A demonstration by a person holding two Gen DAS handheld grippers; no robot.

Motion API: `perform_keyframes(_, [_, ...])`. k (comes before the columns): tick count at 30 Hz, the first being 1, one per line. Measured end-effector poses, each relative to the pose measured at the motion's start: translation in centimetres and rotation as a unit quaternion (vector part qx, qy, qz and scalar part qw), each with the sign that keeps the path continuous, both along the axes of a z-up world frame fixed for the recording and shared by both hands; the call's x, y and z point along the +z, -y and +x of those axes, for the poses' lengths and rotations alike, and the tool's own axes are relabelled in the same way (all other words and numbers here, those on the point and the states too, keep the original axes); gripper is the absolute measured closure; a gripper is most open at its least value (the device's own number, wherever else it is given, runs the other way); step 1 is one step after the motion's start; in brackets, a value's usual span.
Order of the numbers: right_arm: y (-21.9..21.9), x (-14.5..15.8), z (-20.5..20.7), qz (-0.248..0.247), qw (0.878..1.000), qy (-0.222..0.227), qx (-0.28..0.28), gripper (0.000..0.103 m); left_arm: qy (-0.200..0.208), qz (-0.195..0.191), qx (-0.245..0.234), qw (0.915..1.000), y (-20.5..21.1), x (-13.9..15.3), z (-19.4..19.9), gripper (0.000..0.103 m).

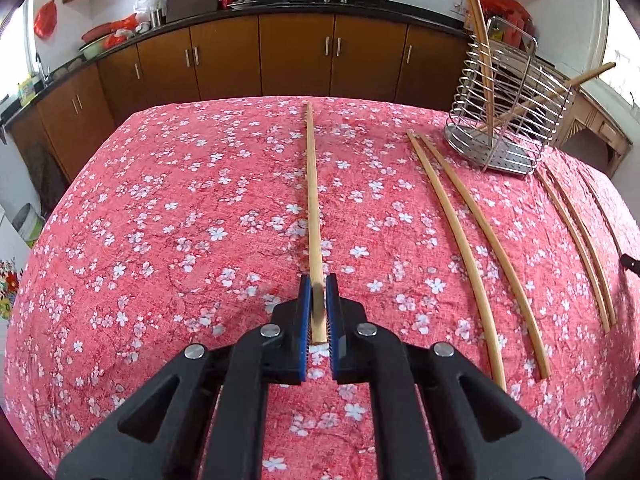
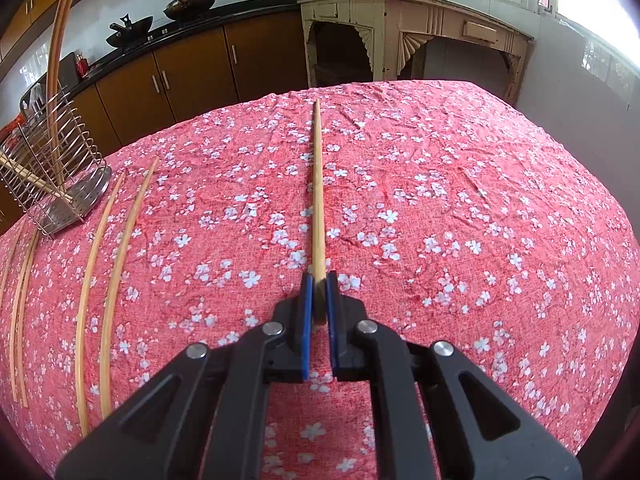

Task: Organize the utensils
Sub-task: 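Lift the chopstick with the left tool while the right tool lifts its chopstick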

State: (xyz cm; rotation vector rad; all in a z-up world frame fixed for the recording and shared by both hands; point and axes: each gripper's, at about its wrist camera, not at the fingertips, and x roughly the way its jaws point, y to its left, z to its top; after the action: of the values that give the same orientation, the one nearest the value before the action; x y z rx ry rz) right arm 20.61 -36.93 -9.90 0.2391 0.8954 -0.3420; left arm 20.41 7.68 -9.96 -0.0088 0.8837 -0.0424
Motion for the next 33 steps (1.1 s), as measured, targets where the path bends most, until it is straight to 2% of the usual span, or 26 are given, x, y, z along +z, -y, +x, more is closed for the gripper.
perform_keyframes(15, [0.0, 0.0, 0.1, -0.007, 1.000, -0.003, 0.001, 0.095, -0.007, 0.037, -0.006, 0.9993, 1.1, -0.1, 0.0, 0.089])
perform_keyframes(18, [-0.1, 0.0, 0.1, -0.011, 1.000, -0.005, 0.002, 0.095, -0.007, 0.028, -0.004, 0.9996, 1.0, -0.1, 0.0, 0.092])
perform_keyframes(19, [-0.1, 0.0, 0.1, -0.011, 1.000, -0.005, 0.002, 0.095, -0.007, 0.026, -0.003, 0.9996, 1.0, -0.1, 0.0, 0.095])
perform_keyframes(25, [-0.1, 0.1, -0.1, -0.007, 1.000, 0.000, 0.000, 0.095, -0.005, -0.002, -0.009, 0.9999, 0.1, -0.1, -0.7, 0.096])
perform_keyframes(29, [-0.7, 1.3, -1.3, -0.042, 0.999, 0.023, 0.005, 0.095, 0.023, 0.010, -0.013, 0.9996, -0.5, 0.9, -2.2, 0.096])
perform_keyframes(33, [-1.3, 3.5, -2.6, -0.063, 0.996, 0.062, 0.007, 0.095, 0.070, 0.007, -0.019, 0.9974, -0.9, 3.2, -3.8, 0.096])
